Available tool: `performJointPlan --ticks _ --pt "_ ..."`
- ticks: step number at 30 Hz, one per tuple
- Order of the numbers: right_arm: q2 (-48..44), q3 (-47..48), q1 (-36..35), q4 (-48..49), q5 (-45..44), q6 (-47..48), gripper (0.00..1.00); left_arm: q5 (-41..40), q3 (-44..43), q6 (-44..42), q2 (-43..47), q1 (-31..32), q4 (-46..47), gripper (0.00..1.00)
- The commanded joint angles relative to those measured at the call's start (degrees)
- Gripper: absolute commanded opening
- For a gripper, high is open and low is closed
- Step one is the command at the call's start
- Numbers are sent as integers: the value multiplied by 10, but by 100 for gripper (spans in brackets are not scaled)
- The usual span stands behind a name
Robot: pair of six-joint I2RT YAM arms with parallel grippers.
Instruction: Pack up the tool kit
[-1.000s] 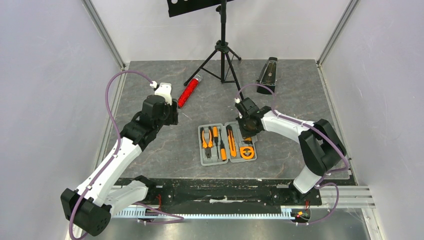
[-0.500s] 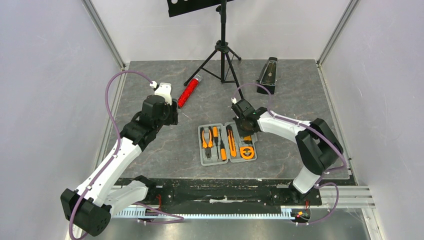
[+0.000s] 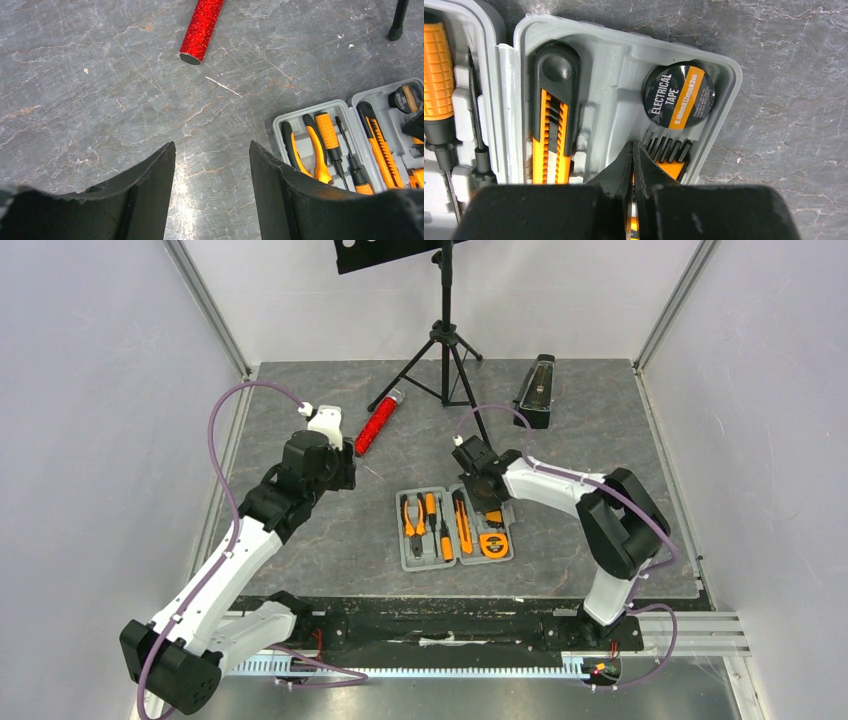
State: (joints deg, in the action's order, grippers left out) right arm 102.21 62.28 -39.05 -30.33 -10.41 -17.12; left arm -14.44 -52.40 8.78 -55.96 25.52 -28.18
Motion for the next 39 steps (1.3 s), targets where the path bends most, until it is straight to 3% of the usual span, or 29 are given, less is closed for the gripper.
performJointPlan --ticks 1,7,15,21,27,34,39 --pt "66 42 1 -76 44 10 4 22 -4 -10 1 1 23 63" --pt "-5 134 22 -97 36 34 21 65 -10 15 -10 1 29 63" --pt "-107 7 59 -73 6 62 35 161 -27 76 -79 5 29 66" --pt "-165 -74 59 -6 80 87 41 185 -20 127 -176 40 42 67" --pt "-194 -103 33 73 118 130 42 159 -19 161 -266 73 64 67" --pt "-177 -108 -38 112 -15 187 41 131 -10 194 -312 75 104 65" --pt "-154 -114 -51 109 -58 210 41 104 4 203 -329 75 111 64"
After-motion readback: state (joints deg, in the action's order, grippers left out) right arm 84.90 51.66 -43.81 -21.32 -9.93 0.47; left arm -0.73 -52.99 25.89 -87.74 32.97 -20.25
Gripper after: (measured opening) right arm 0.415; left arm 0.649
